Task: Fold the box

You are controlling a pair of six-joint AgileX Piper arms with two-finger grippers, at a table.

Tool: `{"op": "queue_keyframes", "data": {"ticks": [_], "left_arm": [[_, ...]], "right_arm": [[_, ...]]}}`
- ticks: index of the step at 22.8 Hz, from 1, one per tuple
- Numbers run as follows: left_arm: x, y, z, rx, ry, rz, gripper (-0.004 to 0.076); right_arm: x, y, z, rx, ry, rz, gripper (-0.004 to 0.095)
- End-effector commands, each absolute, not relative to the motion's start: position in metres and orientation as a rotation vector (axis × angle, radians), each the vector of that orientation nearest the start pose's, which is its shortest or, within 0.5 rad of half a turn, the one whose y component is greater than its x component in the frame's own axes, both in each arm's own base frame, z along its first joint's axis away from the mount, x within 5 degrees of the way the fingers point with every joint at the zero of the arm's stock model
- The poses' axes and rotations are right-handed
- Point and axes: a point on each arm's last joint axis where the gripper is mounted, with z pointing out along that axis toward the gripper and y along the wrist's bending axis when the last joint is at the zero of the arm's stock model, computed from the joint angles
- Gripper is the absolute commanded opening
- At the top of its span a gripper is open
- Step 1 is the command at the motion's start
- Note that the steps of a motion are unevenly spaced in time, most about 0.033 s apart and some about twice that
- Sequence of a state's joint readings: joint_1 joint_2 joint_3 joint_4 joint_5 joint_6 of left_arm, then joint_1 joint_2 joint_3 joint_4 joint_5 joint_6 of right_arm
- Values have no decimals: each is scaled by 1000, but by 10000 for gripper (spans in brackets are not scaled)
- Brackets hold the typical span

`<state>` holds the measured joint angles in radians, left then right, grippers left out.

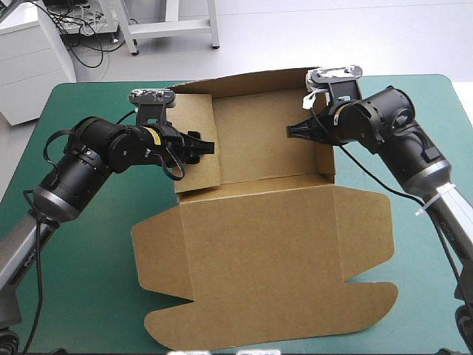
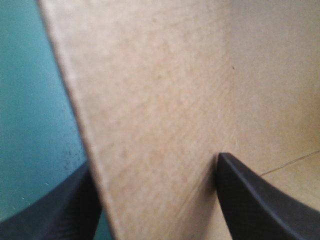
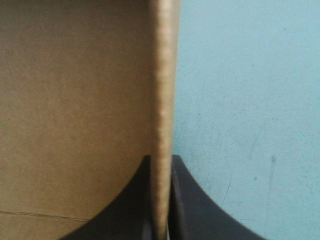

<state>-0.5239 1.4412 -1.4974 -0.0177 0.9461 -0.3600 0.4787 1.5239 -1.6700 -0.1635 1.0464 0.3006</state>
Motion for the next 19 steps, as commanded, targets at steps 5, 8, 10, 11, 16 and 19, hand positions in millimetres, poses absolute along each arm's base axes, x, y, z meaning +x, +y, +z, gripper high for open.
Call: {"op": "queue_keyframes", "data": {"ticks": [5,8,10,11,16,19], "left_arm": [[261,-154,425,88,2297,-517,371],[262,-153,425,75,2295,-508,172],[262,-153,424,47,2305,-515,-31],[261,-152,423,46,2311,-502,-27],[262,-142,433,70,2318,-350,-32],[281,-145,423,68,2419,-198,-32]], "right_arm": [[286,137,448,-207,2234,228,-8],[285,137,448,-207,2236,227,-8],[285,137,448,-206,2241,225,-8],[285,137,448,-203,2246,224,-8],[281,134,443,-192,2318,196,-8],[286,127,432,-184,2414,115,-8]]}}
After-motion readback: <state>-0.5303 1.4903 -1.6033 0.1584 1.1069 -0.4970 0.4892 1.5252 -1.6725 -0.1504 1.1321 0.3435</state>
